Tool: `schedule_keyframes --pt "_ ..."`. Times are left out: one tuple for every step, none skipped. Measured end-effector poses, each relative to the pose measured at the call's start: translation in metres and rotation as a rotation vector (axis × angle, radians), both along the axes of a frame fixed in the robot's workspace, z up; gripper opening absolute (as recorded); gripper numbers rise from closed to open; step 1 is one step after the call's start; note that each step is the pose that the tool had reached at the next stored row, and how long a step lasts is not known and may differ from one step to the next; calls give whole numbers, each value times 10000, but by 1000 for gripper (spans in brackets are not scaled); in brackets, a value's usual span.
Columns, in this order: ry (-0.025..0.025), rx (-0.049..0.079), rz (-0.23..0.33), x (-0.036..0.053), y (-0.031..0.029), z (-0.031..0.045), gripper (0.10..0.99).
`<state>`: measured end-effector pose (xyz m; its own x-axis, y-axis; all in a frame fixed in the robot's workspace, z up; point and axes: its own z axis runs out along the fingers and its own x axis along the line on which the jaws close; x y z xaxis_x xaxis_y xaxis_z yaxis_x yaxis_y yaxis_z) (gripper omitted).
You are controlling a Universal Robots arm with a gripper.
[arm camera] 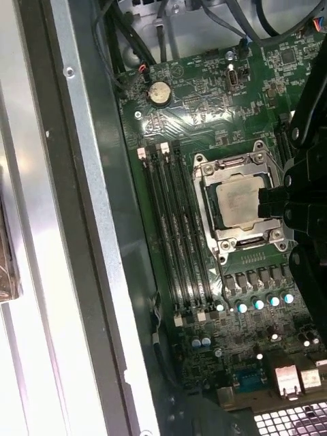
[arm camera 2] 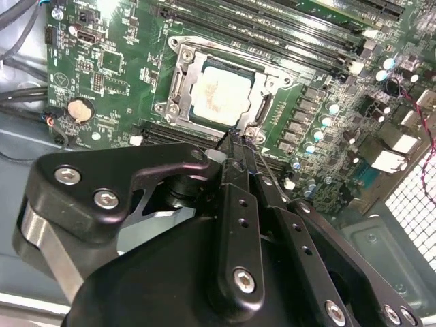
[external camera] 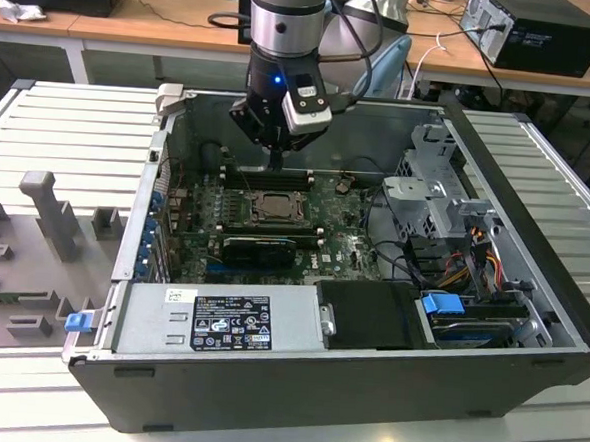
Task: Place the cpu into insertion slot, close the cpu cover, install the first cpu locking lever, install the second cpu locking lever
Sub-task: 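Install the first cpu locking lever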
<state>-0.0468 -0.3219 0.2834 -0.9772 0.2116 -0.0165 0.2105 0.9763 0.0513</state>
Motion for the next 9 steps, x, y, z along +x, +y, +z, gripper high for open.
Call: schedule_keyframes --pt "0 0 94 0 0 0 106" --pt "0 0 207 0 0 0 106" --pt "0 1 394 0 0 0 106" --pt "0 0 523 0 0 0 106" --pt "0 -1 759 0 0 -1 106" --pt "1 8 865 -9 -1 -4 106" --pt "-3 41 875 -65 0 -9 106" --pt "-8 45 876 -90 0 -10 106" --pt "-10 47 887 -111 0 -13 106"
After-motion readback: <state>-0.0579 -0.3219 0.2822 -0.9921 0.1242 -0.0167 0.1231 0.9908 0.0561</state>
